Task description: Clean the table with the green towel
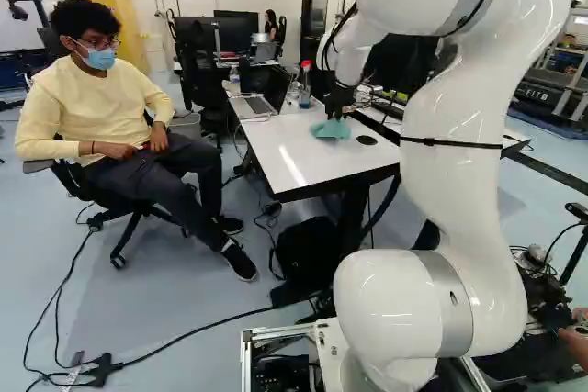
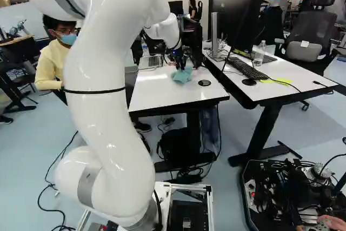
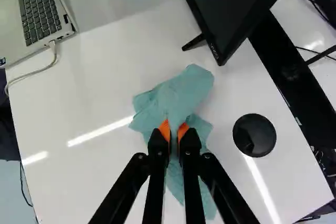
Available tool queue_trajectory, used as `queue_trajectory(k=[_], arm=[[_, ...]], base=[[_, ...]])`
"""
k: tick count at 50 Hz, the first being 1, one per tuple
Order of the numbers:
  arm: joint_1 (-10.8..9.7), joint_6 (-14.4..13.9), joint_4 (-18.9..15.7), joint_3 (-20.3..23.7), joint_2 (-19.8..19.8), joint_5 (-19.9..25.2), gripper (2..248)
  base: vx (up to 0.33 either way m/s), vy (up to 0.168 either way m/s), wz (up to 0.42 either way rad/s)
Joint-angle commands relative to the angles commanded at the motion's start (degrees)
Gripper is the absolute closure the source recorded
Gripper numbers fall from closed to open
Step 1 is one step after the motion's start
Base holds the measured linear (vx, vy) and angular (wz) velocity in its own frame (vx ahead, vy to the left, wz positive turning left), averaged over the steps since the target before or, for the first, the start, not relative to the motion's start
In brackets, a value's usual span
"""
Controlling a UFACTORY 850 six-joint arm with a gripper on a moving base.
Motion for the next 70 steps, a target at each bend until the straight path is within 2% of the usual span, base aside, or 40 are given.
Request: queue_trajectory(k=[18, 27, 70], arm=[[1.18, 0.0, 0.0, 5.82, 7.05, 0.0, 213], [1.41, 0.0, 0.0, 6.99, 9.23, 0.0, 213], [0.97, 0.0, 0.0, 7.99, 10.61, 0.0, 213]], base=[[0.0, 0.0, 0.0], [0.0, 0.0, 0.0], [0.0, 0.0, 0.0]])
